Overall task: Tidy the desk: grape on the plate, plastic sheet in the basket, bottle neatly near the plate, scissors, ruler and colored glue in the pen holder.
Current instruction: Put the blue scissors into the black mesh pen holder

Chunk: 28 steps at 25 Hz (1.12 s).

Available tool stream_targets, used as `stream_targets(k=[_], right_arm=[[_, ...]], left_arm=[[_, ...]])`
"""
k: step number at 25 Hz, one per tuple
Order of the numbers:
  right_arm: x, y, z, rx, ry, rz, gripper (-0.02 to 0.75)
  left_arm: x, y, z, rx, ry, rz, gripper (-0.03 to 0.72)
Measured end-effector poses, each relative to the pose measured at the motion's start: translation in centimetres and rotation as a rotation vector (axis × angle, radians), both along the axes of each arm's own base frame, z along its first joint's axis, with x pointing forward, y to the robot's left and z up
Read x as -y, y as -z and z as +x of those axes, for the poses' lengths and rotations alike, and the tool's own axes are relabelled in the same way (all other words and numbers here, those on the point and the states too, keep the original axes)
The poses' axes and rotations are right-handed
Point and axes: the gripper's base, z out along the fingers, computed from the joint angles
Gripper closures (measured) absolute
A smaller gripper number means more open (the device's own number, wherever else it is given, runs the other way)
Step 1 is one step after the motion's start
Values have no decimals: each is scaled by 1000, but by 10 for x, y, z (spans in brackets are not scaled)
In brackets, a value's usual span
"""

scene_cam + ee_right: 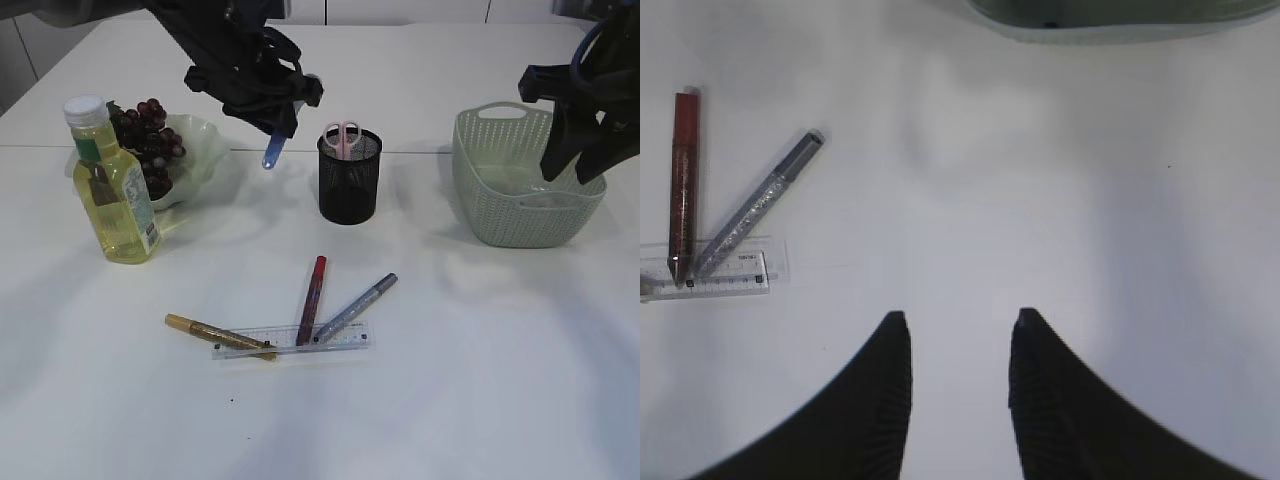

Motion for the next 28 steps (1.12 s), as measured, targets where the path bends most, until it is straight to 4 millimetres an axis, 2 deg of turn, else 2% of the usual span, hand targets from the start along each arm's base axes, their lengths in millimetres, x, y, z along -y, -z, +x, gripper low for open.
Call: stream_targets(k=[3, 12, 15, 22, 28], right_arm=[[1, 0, 0, 1, -1, -9, 457], [3, 0, 0, 6, -2, -31, 457], [4, 0, 1, 11, -3, -41, 457], [5, 0, 1, 13, -10, -55, 457], [5, 0, 1, 16, -14, -60, 457]], left_arm=[[6, -4, 4, 73, 0, -42, 526], [49, -18, 2, 332, 50, -192, 526], [59, -7, 6, 378, 55, -220, 526], [66, 21, 17, 411, 48, -236, 526], [69, 28, 22, 462, 42, -261, 526]])
